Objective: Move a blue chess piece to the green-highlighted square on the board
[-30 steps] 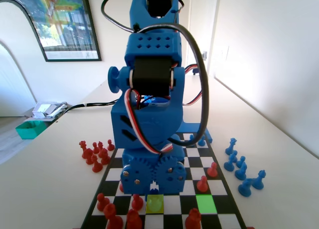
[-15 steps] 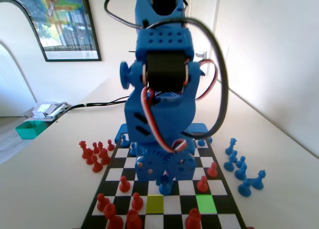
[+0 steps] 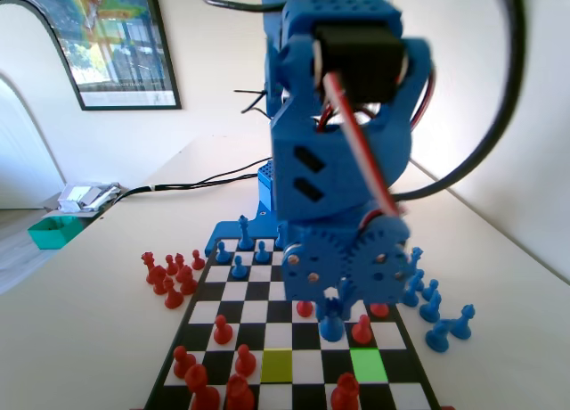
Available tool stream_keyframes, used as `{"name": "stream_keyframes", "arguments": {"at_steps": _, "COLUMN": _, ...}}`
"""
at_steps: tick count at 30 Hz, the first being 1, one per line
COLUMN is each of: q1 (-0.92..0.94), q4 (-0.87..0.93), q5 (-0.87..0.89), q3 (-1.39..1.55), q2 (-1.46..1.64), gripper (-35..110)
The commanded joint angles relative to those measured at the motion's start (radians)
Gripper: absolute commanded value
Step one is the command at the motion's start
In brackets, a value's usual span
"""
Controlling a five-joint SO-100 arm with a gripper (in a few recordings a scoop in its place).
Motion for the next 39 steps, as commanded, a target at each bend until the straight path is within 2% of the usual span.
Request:
{"name": "stream_keyframes", "arguments": {"at_steps": 1, "q1": -0.038, "q4": 0.029, "q5": 0.026, "q3": -0.118, "q2": 0.015, "gripper": 1}}
{"name": "stream_keyframes", "arguments": {"at_steps": 12, "q1": -0.083, "q4": 0.054, "q5": 0.051, "q3": -0.198, "q2": -0.101, "gripper": 1}}
{"name": "stream_keyframes", "arguments": {"at_steps": 39, "q1": -0.129, "q4": -0.055, "q5": 0.054, "q3": -0.140, "q2": -0.190, "gripper": 1}}
